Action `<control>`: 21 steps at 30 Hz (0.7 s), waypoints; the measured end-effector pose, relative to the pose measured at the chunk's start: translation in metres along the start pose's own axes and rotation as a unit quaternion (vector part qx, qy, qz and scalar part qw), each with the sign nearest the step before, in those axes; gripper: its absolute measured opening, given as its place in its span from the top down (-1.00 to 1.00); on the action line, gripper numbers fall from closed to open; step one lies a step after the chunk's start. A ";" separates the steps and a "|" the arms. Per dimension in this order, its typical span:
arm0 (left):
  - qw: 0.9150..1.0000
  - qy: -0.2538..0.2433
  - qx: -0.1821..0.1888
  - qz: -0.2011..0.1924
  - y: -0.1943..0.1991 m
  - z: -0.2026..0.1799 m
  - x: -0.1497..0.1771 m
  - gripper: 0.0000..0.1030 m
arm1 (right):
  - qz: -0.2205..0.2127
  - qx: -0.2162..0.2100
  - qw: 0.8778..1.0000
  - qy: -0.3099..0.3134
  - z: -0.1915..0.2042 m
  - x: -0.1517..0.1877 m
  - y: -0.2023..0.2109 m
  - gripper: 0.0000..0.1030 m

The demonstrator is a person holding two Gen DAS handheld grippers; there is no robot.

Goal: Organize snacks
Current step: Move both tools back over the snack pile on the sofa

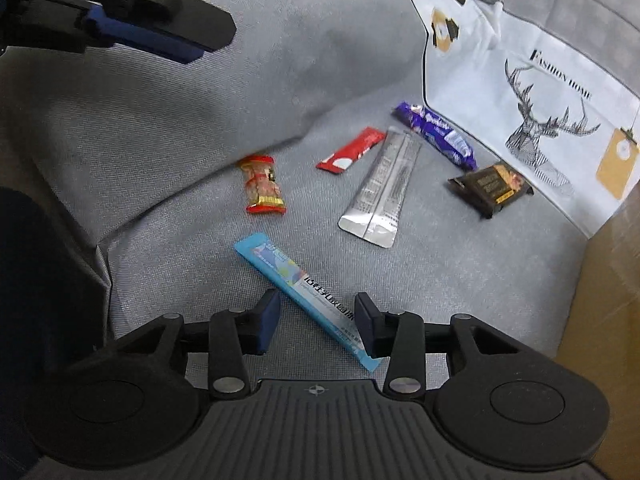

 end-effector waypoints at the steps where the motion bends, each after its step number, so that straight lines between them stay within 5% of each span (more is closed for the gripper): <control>1: 1.000 0.002 -0.002 0.003 -0.002 0.000 0.000 0.60 | -0.001 0.003 1.000 0.003 0.000 0.001 0.002 0.66; 4: 1.000 0.015 -0.014 0.023 -0.010 0.001 0.000 0.60 | -0.003 0.014 1.000 0.002 -0.003 0.002 0.008 0.91; 9: 0.994 0.031 -0.080 0.061 -0.030 -0.001 0.000 0.60 | 0.007 0.041 0.997 -0.062 -0.020 0.001 0.015 0.93; 13: 0.987 0.081 -0.092 0.100 -0.053 -0.003 0.004 0.60 | 0.032 0.052 0.988 -0.144 -0.035 0.005 0.017 0.93; 17: 0.975 0.144 -0.121 0.117 -0.074 0.003 0.012 0.54 | 0.044 0.039 0.979 -0.194 -0.047 0.007 0.019 0.88; 21: 0.958 0.195 -0.164 0.129 -0.092 0.014 0.020 0.21 | 0.058 0.028 0.977 -0.203 -0.052 0.009 0.016 0.79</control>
Point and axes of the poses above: each gripper's, at about its wrist camera, not at the fingertips, and y roughly against the way its jaws point, z to its left, x to its underside, the point moved 4 cm from there along -y, roughly the way its jaws point, and after that the axes turned 4 degrees about -y, right-handed, at the moved point
